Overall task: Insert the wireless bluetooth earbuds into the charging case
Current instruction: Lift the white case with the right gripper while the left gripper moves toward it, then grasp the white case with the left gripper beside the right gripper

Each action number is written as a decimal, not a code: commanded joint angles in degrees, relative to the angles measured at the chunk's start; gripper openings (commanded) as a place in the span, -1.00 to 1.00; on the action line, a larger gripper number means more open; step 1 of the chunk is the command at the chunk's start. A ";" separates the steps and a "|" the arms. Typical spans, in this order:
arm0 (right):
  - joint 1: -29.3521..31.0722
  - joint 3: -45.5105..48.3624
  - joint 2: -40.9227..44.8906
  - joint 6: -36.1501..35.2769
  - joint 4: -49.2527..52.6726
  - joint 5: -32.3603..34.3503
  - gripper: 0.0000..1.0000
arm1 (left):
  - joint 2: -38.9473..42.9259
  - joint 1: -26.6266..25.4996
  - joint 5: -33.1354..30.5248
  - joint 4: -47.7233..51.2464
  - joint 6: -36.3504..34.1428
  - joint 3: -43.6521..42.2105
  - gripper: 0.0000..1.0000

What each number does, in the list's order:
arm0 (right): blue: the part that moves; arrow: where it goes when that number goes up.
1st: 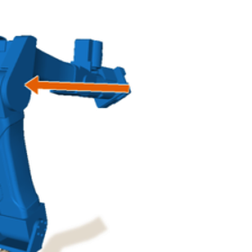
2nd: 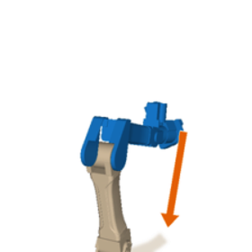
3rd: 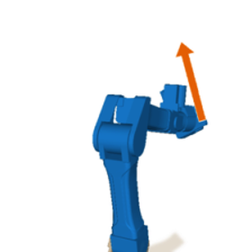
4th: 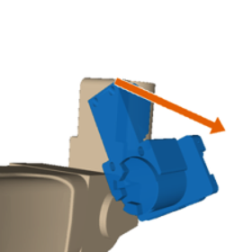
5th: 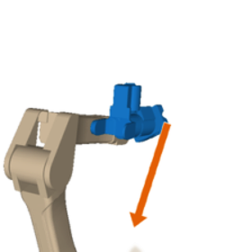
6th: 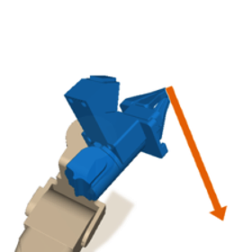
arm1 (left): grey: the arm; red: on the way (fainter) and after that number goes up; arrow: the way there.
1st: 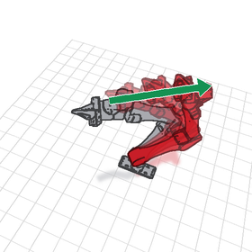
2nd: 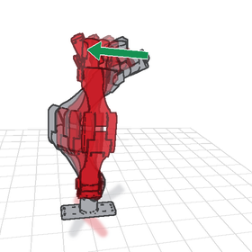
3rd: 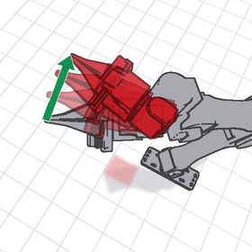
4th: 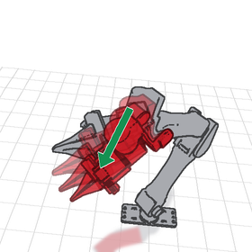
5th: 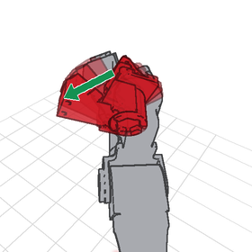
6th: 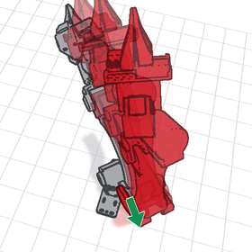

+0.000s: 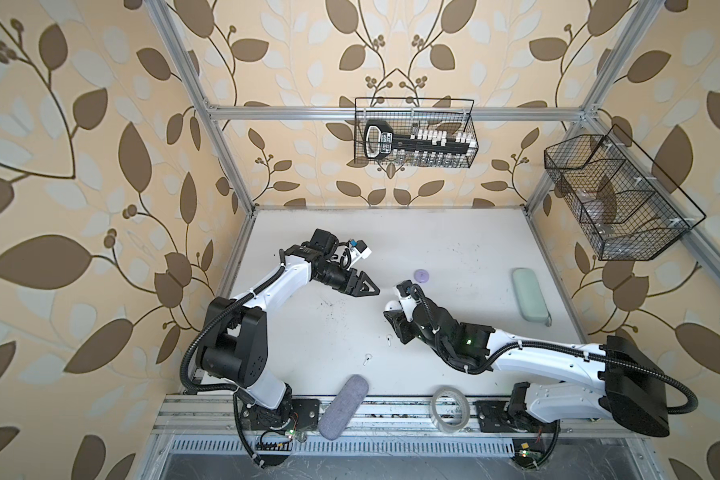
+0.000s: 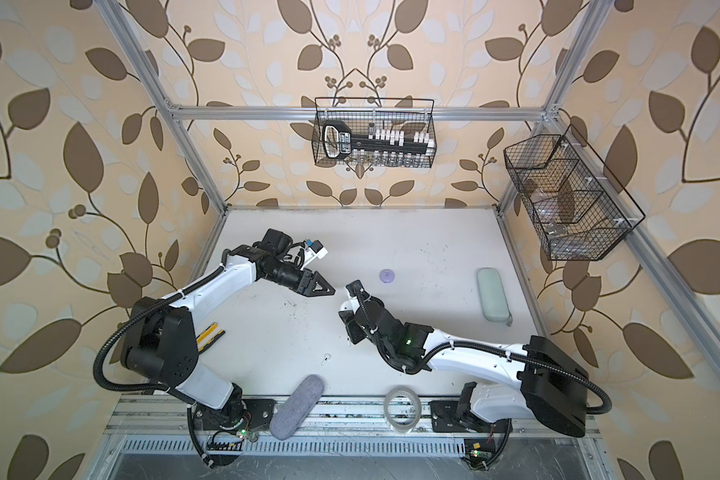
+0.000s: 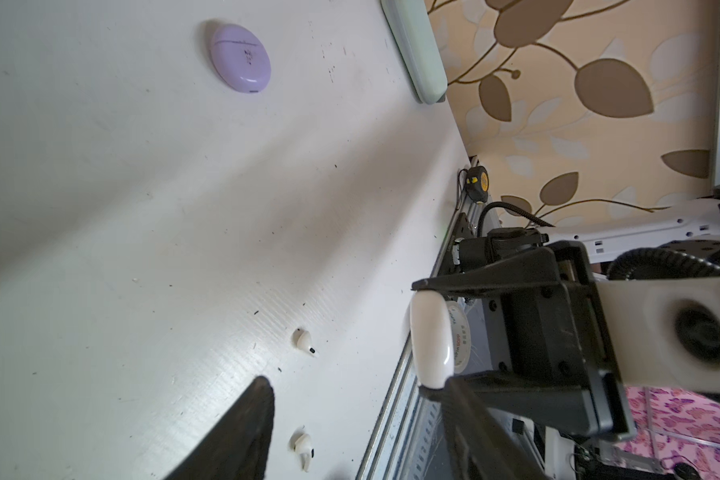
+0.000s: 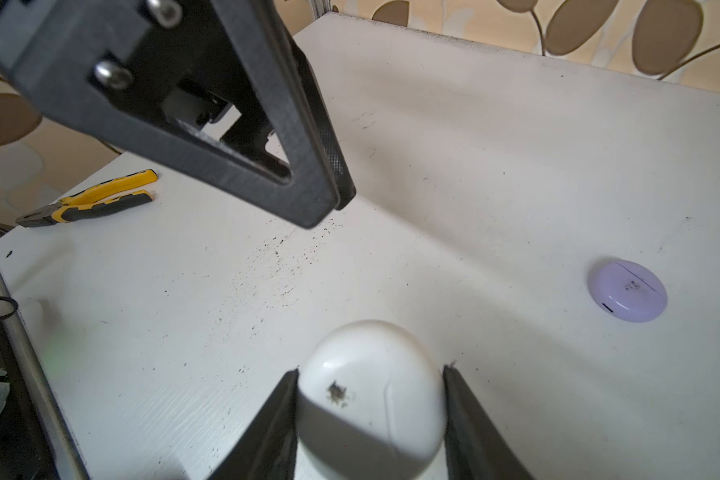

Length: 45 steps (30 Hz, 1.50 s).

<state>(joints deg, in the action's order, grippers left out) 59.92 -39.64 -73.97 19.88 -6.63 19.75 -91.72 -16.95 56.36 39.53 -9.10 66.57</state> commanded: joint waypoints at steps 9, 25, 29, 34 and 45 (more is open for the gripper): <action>-1.29 -0.43 -3.06 -0.65 -2.31 -4.15 -0.20 | -3.65 -1.92 7.50 7.23 -5.40 3.91 0.28; -2.08 -2.06 -5.50 -1.92 -2.91 -6.48 -0.22 | -7.50 -4.56 6.84 12.84 -10.02 6.10 0.22; -2.10 -2.63 -5.56 -2.56 -2.27 -6.65 -0.24 | -8.20 -5.26 6.65 14.41 -11.23 6.68 0.21; -2.00 -3.18 -5.56 -3.02 -1.81 -6.84 -0.25 | -9.00 -5.89 6.53 15.66 -12.02 7.25 0.18; -1.91 -3.78 -5.74 -3.71 -0.67 -6.26 -0.25 | -9.18 -6.15 6.92 16.35 -12.69 7.44 0.06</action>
<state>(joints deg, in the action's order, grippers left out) 58.04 -41.39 -79.20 17.43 -7.99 13.26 -100.90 -22.57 61.36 53.84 -19.79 72.03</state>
